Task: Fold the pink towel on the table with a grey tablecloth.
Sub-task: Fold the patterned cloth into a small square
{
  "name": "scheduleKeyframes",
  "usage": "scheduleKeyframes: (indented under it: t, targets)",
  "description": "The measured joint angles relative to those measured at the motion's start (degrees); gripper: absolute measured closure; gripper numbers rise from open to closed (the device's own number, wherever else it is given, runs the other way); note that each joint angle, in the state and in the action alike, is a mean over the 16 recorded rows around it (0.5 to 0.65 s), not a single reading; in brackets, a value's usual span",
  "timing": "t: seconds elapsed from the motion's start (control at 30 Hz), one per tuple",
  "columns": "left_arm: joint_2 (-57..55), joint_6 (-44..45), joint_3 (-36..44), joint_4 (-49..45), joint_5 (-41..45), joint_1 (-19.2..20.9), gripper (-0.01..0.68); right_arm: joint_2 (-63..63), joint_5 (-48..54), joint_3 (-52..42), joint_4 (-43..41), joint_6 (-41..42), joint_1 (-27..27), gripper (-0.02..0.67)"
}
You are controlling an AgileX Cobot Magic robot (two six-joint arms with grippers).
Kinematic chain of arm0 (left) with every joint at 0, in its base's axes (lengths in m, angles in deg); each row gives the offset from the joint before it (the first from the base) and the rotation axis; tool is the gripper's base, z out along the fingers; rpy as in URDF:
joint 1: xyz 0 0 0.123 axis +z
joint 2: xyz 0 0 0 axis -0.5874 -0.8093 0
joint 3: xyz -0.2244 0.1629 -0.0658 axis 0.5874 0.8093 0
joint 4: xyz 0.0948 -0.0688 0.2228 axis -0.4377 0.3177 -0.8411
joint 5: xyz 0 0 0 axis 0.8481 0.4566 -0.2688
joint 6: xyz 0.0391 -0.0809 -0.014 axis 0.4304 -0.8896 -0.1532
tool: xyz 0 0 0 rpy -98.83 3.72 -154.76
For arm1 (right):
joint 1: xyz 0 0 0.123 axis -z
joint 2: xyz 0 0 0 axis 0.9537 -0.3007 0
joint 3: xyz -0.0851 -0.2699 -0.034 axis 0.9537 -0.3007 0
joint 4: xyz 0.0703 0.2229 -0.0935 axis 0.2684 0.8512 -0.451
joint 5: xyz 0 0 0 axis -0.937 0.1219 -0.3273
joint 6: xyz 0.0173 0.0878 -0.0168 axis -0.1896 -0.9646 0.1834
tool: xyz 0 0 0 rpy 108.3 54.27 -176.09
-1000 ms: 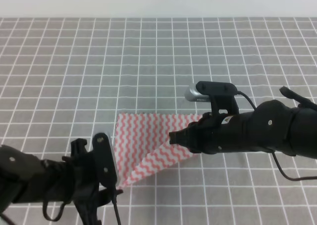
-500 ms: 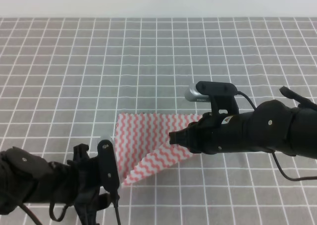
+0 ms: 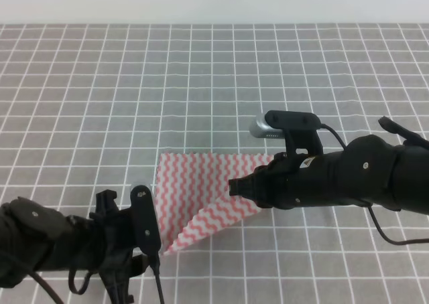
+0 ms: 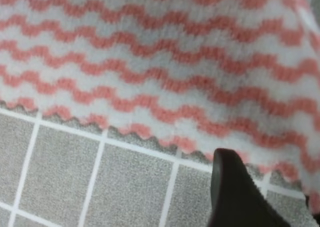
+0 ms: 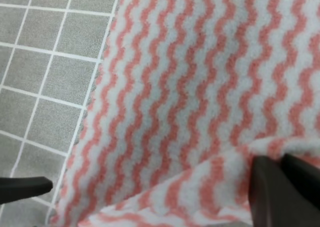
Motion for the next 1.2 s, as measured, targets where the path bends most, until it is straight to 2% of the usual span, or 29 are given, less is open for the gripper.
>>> scheduleKeyframes:
  t: [0.23, 0.53, 0.7, 0.87, 1.2]
  targets:
    - [-0.5, 0.5, -0.1, 0.2, 0.3, 0.0, 0.444, 0.0, 0.3, 0.0, 0.0, 0.0, 0.0, 0.663]
    - [-0.2, 0.6, -0.1, 0.1, 2.0, 0.0, 0.59, -0.1, 0.8, 0.0, 0.0, 0.0, 0.0, 0.663]
    - [0.9, -1.1, -0.1, 1.5, 2.9, 0.0, 0.646, -0.1, 1.5, 0.0, -0.1, 0.0, 0.4, 0.663]
    - [2.0, -3.0, -0.2, 6.1, 2.7, 0.0, 0.671, -0.1, 2.4, 0.0, -0.1, 0.0, 1.7, 0.663]
    - [1.7, -5.8, -2.8, 18.6, 0.8, 0.0, 0.674, 0.1, 4.0, 0.4, -0.1, 0.0, 4.6, 0.664]
